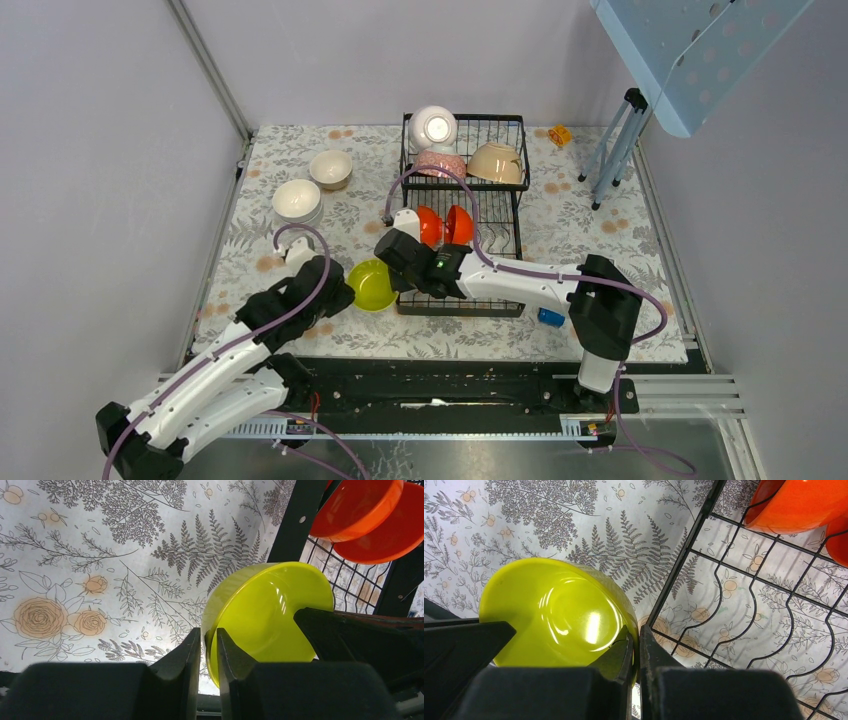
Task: Unload the bowls from the dish rack
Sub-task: Place the bowl at the center of the board.
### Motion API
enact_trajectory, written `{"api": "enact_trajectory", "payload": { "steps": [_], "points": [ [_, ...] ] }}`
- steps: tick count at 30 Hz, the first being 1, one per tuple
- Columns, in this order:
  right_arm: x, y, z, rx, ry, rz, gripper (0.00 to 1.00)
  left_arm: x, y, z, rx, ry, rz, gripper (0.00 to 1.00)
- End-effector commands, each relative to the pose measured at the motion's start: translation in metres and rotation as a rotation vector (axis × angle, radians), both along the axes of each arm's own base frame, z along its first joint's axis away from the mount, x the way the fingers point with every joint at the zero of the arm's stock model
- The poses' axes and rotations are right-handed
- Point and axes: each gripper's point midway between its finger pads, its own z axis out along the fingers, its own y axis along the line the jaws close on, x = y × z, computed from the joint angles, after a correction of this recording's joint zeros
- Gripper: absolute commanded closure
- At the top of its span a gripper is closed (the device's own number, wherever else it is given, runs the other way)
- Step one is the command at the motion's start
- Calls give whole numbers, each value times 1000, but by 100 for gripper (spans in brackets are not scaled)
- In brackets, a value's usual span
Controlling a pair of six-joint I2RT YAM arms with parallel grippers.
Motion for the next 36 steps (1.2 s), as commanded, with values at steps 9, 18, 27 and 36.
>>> {"api": "enact_trajectory", "payload": {
  "steps": [9, 18, 27, 36],
  "points": [
    [4, 6, 34, 94, -37, 7, 100, 4, -6, 1, -23, -31, -25, 100],
    [-9, -7, 58, 147, -59, 59, 6, 23, 9, 34, -4, -140, 82, 100],
    [-37, -80, 108, 218, -161, 63, 1, 65, 74, 84, 88, -203, 338, 100],
    [-53, -132, 94, 310, -226, 3, 3, 77, 176, 57, -62, -141, 808, 100]
  ]
}}
